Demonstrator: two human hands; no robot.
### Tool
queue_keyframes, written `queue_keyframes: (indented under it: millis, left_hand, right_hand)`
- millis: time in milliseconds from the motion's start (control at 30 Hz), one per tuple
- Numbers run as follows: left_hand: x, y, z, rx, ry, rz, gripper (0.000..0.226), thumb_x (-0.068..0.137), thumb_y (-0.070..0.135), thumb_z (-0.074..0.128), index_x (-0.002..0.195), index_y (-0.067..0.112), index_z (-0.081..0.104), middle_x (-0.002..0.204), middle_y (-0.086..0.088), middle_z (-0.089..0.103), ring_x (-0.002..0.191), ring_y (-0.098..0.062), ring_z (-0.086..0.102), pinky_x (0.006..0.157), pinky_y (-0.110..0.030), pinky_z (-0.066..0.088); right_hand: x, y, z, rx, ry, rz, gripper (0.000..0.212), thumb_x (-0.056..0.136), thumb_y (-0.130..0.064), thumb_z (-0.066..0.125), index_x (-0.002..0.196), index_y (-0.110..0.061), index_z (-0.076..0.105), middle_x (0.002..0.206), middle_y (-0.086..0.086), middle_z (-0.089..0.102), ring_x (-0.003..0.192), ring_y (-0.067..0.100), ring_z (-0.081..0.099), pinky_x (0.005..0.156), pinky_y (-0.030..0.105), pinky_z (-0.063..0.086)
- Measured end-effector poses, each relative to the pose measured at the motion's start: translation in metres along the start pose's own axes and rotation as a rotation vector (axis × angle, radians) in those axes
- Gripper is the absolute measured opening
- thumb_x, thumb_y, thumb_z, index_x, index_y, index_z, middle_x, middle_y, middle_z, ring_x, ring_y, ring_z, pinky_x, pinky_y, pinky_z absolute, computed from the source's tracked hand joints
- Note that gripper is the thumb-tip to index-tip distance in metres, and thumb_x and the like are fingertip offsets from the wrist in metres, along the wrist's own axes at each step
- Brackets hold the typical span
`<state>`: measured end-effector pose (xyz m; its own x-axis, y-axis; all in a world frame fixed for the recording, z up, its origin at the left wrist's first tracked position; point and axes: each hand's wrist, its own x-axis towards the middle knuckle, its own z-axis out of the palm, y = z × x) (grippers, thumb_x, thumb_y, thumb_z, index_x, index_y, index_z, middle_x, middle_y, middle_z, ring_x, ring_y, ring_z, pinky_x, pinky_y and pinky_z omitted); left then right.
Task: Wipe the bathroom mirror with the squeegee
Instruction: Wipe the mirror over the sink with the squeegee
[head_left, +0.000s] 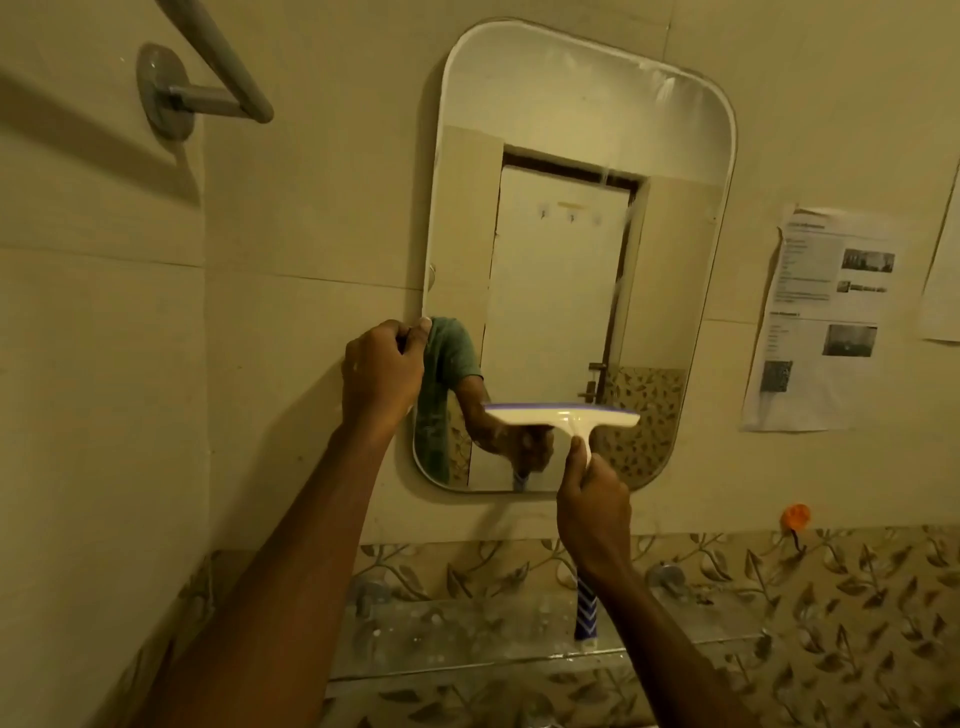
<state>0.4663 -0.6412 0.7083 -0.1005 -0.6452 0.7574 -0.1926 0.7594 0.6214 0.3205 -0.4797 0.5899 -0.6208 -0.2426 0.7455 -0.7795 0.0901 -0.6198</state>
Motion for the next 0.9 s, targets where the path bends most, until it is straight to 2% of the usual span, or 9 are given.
queue_keyframes:
  millis: [133,233,367,433,533,700,900]
  left_hand:
    - [-0.007,-0.007,0.003,0.004,0.007,0.007,0.044,0.095,0.047,0.046,0.073,0.012,0.058,0.06,0.002,0.053,0.056,-0.01,0.049,0.049,-0.021,0.03]
    - [-0.011,-0.01,0.005,0.004,0.023,0.012,0.043,0.095,0.047,0.046,0.072,0.013,0.056,0.06,0.003,0.052,0.055,-0.007,0.047,0.049,-0.019,0.029]
    - [-0.015,-0.014,0.008,0.008,0.041,0.008,0.04,0.096,0.046,0.047,0.078,0.012,0.06,0.068,0.001,0.056,0.058,-0.006,0.046,0.051,-0.016,0.027]
    - [-0.016,-0.015,0.009,0.013,0.042,0.005,0.04,0.096,0.046,0.046,0.079,0.013,0.061,0.07,0.001,0.057,0.059,-0.005,0.045,0.052,-0.016,0.026]
    - [-0.018,-0.014,0.01,0.005,0.044,-0.014,0.04,0.096,0.047,0.045,0.085,0.012,0.062,0.078,-0.002,0.06,0.07,-0.014,0.052,0.059,-0.022,0.032]
    - [-0.02,-0.009,0.011,-0.008,0.043,-0.06,0.042,0.096,0.048,0.044,0.092,0.011,0.064,0.087,-0.006,0.066,0.08,-0.021,0.06,0.068,-0.032,0.045]
    - [-0.019,-0.01,0.01,-0.007,0.042,-0.065,0.044,0.095,0.049,0.045,0.096,0.01,0.064,0.092,-0.008,0.068,0.085,-0.024,0.062,0.076,-0.038,0.051]
  right_hand:
    - [0.05,-0.032,-0.012,0.069,0.042,-0.084,0.043,0.105,-0.038,0.031,0.067,-0.029,0.049,0.054,-0.006,0.049,0.048,-0.005,0.051,0.037,0.011,0.036]
    - [0.076,-0.049,-0.013,0.046,0.095,-0.117,0.047,0.106,-0.038,0.029,0.062,-0.027,0.044,0.054,-0.009,0.044,0.048,-0.011,0.05,0.039,0.008,0.035]
    - [0.038,-0.022,0.002,0.037,0.066,-0.053,0.044,0.105,-0.041,0.029,0.066,-0.031,0.047,0.054,-0.011,0.048,0.05,-0.006,0.053,0.037,0.009,0.035]
    - [0.003,0.002,0.007,-0.016,0.016,0.029,0.044,0.101,-0.05,0.026,0.07,-0.031,0.049,0.055,-0.009,0.051,0.047,0.001,0.053,0.036,0.013,0.031]
    - [-0.032,0.024,0.009,-0.079,-0.046,0.135,0.049,0.095,-0.06,0.023,0.066,-0.029,0.048,0.056,-0.005,0.055,0.049,0.007,0.057,0.039,0.027,0.041]
    - [-0.025,0.017,-0.004,-0.119,-0.068,0.101,0.051,0.102,-0.049,0.029,0.062,-0.025,0.05,0.053,-0.003,0.054,0.045,0.008,0.051,0.039,0.023,0.032]
    - [0.016,-0.016,-0.006,0.01,-0.008,0.059,0.047,0.104,-0.045,0.028,0.064,-0.029,0.048,0.052,-0.005,0.051,0.041,0.005,0.046,0.035,0.025,0.038]
